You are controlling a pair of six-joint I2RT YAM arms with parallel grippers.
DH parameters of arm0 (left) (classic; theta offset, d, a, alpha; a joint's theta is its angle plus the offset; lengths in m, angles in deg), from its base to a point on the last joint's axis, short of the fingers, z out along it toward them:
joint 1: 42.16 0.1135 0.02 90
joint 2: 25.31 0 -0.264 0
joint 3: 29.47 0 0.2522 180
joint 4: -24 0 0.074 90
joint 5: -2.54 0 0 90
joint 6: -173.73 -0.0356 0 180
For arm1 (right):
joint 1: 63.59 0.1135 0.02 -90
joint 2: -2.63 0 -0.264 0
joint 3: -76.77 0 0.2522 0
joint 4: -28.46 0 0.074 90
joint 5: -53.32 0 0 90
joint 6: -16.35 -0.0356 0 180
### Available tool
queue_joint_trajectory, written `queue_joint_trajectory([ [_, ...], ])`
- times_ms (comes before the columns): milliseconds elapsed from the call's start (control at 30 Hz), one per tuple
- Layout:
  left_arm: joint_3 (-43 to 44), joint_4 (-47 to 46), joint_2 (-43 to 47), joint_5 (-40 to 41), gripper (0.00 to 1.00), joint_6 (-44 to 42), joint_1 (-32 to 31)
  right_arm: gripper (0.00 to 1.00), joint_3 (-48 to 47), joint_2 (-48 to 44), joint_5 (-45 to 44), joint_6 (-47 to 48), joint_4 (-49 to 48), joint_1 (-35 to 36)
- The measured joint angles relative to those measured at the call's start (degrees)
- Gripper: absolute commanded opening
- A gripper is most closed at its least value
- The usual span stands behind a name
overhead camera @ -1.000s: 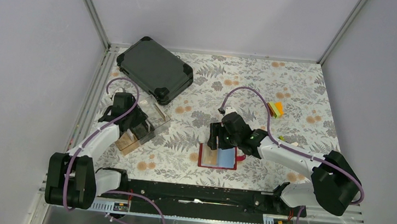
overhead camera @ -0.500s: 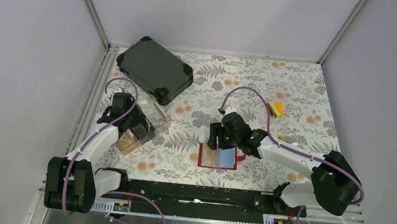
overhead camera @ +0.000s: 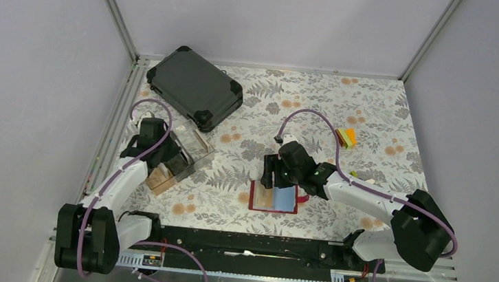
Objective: Put the credit cards into the card holder
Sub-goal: Pick up the credit card from the storage box.
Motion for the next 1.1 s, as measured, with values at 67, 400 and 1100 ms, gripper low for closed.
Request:
queue_joint_trajectory([
  [67, 0.0, 0.79, 0.52, 0.09, 0.07, 0.0, 0.0, 0.7, 0.0, 0.0, 0.0, -0.02, 0.0, 0.0],
  [400, 0.17, 5.55, 4.26, 1.05, 0.04, 0.0, 0.0, 0.7, 0.0, 0.0, 0.0, -0.02, 0.0, 0.0],
  [1100, 3.91, 14.03, 20.59, 6.95, 0.0, -2.54, 0.31, 0.74, 0.0, -7.43, -2.08, 0.15, 2.73, 0.0],
])
